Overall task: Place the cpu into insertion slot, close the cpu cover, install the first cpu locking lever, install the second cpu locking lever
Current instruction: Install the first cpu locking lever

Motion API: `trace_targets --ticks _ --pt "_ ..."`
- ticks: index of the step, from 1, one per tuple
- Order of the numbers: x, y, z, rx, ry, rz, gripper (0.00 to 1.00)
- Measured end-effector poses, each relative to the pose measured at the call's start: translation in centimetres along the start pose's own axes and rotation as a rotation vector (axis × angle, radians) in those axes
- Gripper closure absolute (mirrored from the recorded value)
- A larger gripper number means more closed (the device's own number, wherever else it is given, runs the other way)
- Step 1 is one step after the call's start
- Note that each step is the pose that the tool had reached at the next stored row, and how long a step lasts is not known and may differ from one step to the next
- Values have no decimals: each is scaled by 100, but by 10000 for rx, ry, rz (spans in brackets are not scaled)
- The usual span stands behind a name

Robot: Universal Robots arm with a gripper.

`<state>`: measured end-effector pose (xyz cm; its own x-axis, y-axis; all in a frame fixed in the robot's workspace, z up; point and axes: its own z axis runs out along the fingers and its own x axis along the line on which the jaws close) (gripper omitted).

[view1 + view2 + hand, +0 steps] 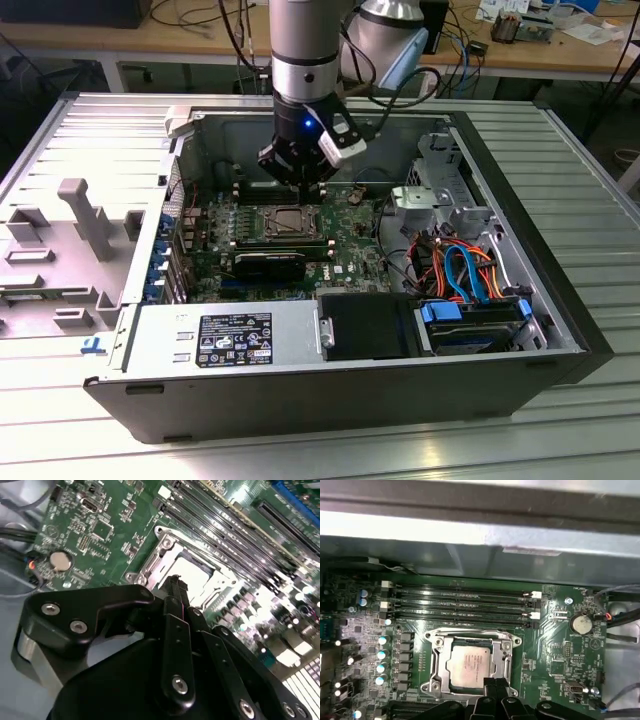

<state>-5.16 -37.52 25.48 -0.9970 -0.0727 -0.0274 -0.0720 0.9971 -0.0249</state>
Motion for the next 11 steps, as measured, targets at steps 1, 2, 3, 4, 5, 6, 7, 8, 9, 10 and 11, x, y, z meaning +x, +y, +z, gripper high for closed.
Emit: trace_targets --ticks 1,2,3,4,5,6,7,8,9,10,11 --pt "-1 -1 -23 -8 -2 0 89" --pt "-1 -1 -37 -10 -1 0 89" --pt "-1 -1 -39 -12 -2 0 89" --pt "-1 -1 -39 -13 -3 1 89" --pt "-1 -1 -40 -11 -1 0 89" --pt "-1 -1 -40 -11 -2 1 89" --pt "-1 -1 -40 -11 -2 0 89" --pt "-1 -1 -41 -10 -1 0 89" --pt "-1 -1 -41 -11 -1 0 89" --pt "-1 -1 -41 -11 -1 0 89" --pt "-1 -1 -41 -10 -1 0 89"
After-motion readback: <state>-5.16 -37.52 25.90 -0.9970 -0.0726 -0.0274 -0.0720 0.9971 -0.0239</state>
